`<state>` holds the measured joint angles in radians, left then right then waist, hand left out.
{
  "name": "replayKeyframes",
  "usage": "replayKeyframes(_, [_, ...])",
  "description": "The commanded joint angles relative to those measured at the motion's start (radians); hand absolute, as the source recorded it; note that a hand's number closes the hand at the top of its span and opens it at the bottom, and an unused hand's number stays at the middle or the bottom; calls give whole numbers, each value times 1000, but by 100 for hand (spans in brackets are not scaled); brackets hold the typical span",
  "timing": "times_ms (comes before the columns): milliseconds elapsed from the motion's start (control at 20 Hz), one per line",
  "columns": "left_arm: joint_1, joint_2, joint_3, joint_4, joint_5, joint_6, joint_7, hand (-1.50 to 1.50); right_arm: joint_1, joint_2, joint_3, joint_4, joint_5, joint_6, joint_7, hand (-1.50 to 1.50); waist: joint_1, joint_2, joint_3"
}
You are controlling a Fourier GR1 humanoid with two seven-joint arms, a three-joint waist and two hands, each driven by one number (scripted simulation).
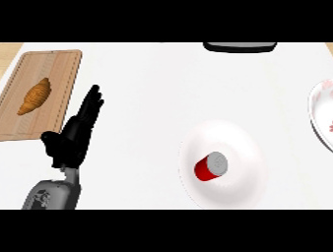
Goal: Pick the squash from the plate and place it in the bowl
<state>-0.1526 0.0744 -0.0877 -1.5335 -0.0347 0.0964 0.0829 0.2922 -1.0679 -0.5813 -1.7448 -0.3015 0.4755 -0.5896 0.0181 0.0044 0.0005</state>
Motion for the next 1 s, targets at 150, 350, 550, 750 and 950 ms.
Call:
replayKeyframes(150, [12, 3, 7, 6, 2, -16, -21, 0, -273, 36, 242, 279, 273, -126, -111, 150, 20, 4, 1])
replayKeyframes(350, [-45, -4, 4, -7, 2, -15, 42, 0, -450, 91, 367, 420, 392, -202, -103, 150, 27, 5, 1])
replayKeyframes(550, [-71, -28, 6, 59, -7, -6, -4, 0, -583, 145, 429, 662, 522, -246, -217, 150, 20, 6, 1])
replayKeyframes(750, [-4, -23, -7, 15, -13, -15, -30, 0, -726, 187, 485, 870, 632, -283, -269, 150, 25, 5, 1])
replayKeyframes(950, [-53, -29, 1, 43, -16, -5, -9, 0, -776, 198, 525, 1051, 651, -177, -292, 150, 34, 13, 2])
